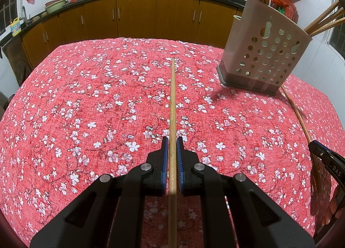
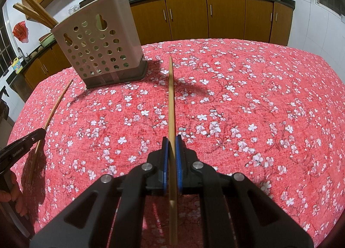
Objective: Organize utensils
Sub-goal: 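Lower the right tool and grasp the last chopstick while the left tool grasps one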
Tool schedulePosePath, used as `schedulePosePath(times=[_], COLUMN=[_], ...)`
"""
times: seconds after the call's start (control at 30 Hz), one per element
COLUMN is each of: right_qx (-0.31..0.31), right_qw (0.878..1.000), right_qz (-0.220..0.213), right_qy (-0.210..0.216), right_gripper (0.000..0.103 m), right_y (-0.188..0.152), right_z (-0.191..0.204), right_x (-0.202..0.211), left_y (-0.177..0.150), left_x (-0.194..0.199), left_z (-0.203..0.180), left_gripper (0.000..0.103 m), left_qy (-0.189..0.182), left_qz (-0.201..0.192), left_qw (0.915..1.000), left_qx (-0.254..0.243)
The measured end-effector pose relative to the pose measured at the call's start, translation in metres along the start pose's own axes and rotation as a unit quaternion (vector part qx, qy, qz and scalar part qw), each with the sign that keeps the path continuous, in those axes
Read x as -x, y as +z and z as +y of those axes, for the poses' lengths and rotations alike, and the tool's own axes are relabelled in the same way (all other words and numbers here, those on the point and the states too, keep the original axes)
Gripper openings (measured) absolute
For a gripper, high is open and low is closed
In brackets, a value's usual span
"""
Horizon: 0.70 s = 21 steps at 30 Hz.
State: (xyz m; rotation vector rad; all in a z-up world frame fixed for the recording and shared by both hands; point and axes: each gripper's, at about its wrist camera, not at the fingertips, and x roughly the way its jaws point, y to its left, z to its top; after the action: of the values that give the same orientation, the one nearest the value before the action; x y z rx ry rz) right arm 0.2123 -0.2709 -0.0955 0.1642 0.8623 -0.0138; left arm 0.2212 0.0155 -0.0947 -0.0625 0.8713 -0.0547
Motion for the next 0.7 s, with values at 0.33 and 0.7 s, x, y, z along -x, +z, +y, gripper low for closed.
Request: schedulePosePath(times=[0.33, 0.7], right_qx=[0.009, 0.014], right_qw=[1.000, 1.000], right_qz=[0.000, 0.000], right_qy=[-0.014, -0.021], right_gripper=[0.008, 0.008], right_y=[-0.005, -0.008], right_z=[0.006, 0.007], right_x=[0.004, 0.007], left_y=[-0.001, -0.007], left_x=[-0.002, 0.005], left_z=[-0.009, -0.008], left_gripper=[0.010, 0.010], left_qy=[0.021, 0.021], left_qz=[0.001, 0.002], left_qw=[0.9995, 0.9994], left_qx=[-0.024, -0.029])
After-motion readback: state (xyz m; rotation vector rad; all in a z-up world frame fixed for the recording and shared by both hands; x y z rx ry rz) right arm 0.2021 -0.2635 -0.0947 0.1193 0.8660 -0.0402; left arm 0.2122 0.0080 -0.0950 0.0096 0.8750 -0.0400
